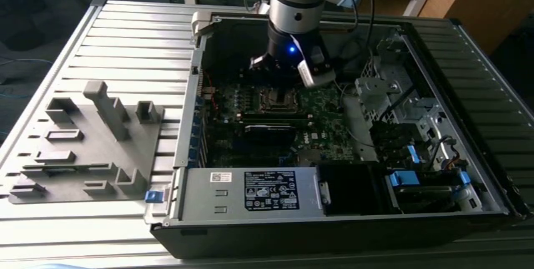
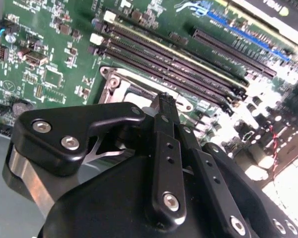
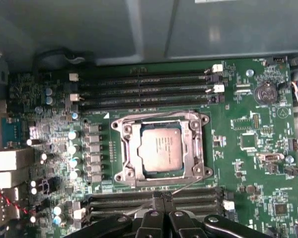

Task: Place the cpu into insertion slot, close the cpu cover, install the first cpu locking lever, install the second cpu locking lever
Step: 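Install the second cpu locking lever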

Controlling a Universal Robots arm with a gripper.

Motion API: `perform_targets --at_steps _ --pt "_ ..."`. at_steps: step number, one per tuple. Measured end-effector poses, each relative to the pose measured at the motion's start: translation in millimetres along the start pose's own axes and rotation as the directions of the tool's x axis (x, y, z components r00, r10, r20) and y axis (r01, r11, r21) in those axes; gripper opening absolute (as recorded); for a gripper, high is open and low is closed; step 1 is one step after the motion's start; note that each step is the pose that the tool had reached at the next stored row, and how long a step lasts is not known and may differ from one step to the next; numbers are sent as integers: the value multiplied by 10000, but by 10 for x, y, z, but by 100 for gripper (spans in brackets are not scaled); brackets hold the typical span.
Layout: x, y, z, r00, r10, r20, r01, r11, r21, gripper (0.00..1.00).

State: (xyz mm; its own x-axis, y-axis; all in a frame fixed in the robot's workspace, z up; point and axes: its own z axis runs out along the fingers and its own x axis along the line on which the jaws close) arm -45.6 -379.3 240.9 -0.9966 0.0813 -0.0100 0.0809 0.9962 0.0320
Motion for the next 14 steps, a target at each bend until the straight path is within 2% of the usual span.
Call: perform_targets --at_steps 4,7,14 --pt "7 -28 10 10000 2 1 -2 10000 -1 11" --pt "42 -39 25 10000 -1 1 1 10000 -2 11" --pt "69 -56 89 10000 0 0 0 10000 -1 11"
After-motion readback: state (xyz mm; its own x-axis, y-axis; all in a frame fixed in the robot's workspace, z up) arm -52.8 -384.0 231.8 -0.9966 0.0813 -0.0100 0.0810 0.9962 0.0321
